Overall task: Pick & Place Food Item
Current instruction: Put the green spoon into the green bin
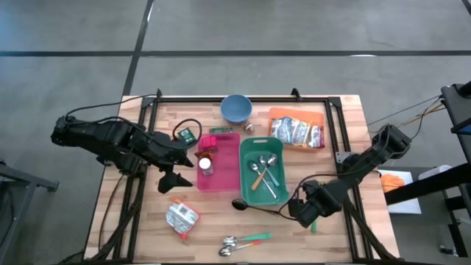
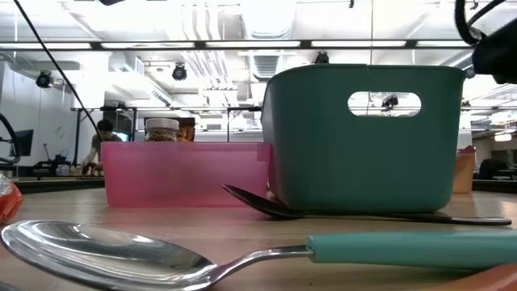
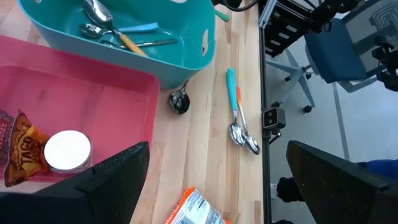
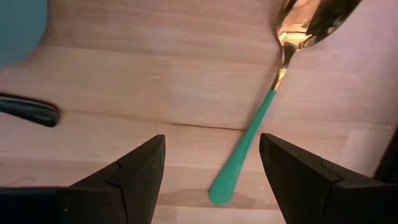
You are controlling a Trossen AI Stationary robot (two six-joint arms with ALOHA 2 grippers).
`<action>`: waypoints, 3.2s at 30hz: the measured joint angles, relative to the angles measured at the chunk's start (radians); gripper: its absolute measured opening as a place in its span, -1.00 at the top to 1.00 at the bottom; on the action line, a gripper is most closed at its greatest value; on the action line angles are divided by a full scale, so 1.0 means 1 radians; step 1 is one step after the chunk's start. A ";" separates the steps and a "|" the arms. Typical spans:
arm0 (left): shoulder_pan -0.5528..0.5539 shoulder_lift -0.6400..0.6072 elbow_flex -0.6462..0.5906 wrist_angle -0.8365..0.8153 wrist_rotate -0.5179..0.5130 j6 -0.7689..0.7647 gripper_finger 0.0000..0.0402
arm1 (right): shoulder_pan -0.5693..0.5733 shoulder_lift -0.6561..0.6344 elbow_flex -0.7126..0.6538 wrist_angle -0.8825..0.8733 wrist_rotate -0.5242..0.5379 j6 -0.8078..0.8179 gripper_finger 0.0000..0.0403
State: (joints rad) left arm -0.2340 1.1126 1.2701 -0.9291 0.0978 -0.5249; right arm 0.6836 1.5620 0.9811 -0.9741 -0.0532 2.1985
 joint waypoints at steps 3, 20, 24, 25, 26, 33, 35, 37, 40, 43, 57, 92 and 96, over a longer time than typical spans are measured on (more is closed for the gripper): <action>0.000 0.000 0.000 0.000 0.000 0.000 -0.89 | 0.000 0.002 -0.019 -0.001 0.000 0.002 -0.28; 0.000 0.000 0.000 -0.015 0.000 -0.007 -0.89 | 0.000 0.002 -0.167 0.125 -0.004 0.002 -0.28; 0.000 0.000 0.000 -0.015 0.000 -0.008 -0.89 | 0.000 0.002 -0.179 0.127 -0.005 -0.007 -0.28; 0.000 0.000 0.000 -0.015 0.000 -0.008 -0.89 | 0.000 0.002 -0.184 0.128 -0.005 -0.006 -0.28; 0.000 0.000 0.000 -0.015 0.000 -0.009 -0.89 | 0.000 0.002 -0.189 0.129 -0.005 -0.004 -0.28; 0.000 0.000 0.000 -0.015 0.000 -0.024 -0.89 | 0.000 -0.003 -0.222 0.187 0.003 -0.003 -0.18; 0.000 0.000 0.000 -0.015 0.000 -0.026 -0.89 | -0.001 -0.004 -0.231 0.202 0.004 -0.004 -0.05; 0.000 0.000 0.000 -0.015 0.000 -0.026 -0.89 | -0.001 -0.004 -0.238 0.213 0.006 -0.004 0.10; 0.000 0.000 0.000 -0.015 0.000 -0.026 -0.89 | -0.001 -0.003 -0.248 0.230 0.011 -0.006 0.34; 0.000 0.000 0.000 -0.015 0.000 -0.026 -0.89 | -0.001 -0.003 -0.249 0.228 0.027 -0.007 0.56; 0.000 0.000 0.000 -0.015 0.000 -0.027 -0.89 | 0.000 0.002 -0.212 0.194 0.049 -0.049 0.93; 0.000 0.000 0.000 -0.011 0.000 -0.007 -0.90 | -0.006 -0.003 0.376 -0.532 0.264 -0.077 0.94; 0.000 0.000 0.000 -0.011 0.000 -0.007 -0.90 | -0.026 -0.005 0.424 -0.538 0.370 -0.065 0.94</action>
State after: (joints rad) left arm -0.2339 1.1126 1.2701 -0.9398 0.0978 -0.5323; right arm 0.6571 1.5574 1.4048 -1.5121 0.3172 2.1334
